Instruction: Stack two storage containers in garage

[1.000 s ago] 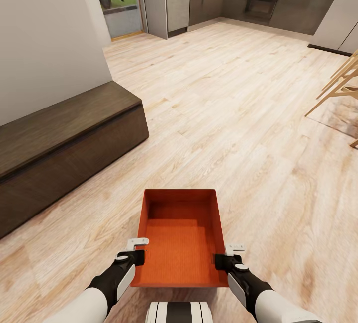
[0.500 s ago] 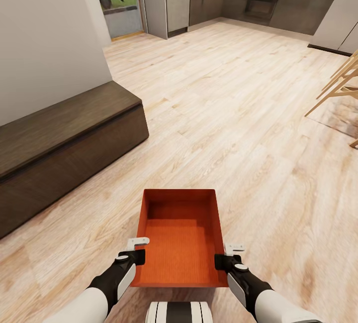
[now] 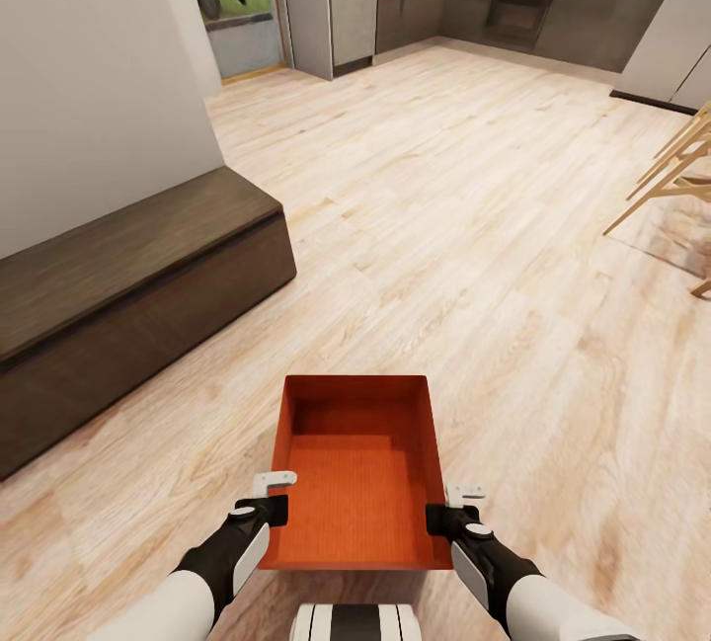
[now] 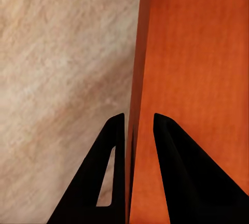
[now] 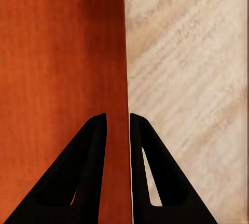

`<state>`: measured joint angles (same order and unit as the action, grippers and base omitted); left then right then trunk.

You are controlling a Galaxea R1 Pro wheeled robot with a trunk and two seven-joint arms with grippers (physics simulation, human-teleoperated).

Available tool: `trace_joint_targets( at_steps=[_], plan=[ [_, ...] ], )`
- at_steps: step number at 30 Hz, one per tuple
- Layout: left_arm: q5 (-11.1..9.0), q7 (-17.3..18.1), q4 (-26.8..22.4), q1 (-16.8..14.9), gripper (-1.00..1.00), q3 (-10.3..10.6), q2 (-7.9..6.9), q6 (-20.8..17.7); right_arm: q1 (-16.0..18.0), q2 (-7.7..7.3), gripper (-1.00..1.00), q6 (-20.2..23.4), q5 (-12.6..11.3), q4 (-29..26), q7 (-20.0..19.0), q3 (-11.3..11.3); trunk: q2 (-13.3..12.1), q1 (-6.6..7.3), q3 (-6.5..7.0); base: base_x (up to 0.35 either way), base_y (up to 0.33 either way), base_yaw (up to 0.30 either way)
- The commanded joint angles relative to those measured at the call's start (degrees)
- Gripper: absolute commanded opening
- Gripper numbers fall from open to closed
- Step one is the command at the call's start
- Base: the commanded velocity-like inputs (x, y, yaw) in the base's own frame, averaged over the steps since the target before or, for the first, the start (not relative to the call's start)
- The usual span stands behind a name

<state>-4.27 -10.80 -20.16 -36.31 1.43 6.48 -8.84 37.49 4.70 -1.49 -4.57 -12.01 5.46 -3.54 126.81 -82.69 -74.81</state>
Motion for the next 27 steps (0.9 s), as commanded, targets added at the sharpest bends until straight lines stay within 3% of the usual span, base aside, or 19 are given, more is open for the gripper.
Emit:
trace_joint_targets(
  at_steps=[1,27],
  plan=[
    [-0.03,-0.64,-0.15,0.01,-1.00,0.32,-0.08,-0.39,0.04,-0.05,-1.00,-0.18,-0.27,0.05,0.42,0.11,-0.40,0.23,0.15,0.000,0.000,0.000],
    [-0.21,-0.66,0.05,0.01,-1.00,0.30,-0.13,-0.30,0.04,-0.12,-1.00,-0.33,-0.27,-0.29,0.49,0.14,-10.83,5.94,4.82,0.000,0.000,0.000]
  ],
)
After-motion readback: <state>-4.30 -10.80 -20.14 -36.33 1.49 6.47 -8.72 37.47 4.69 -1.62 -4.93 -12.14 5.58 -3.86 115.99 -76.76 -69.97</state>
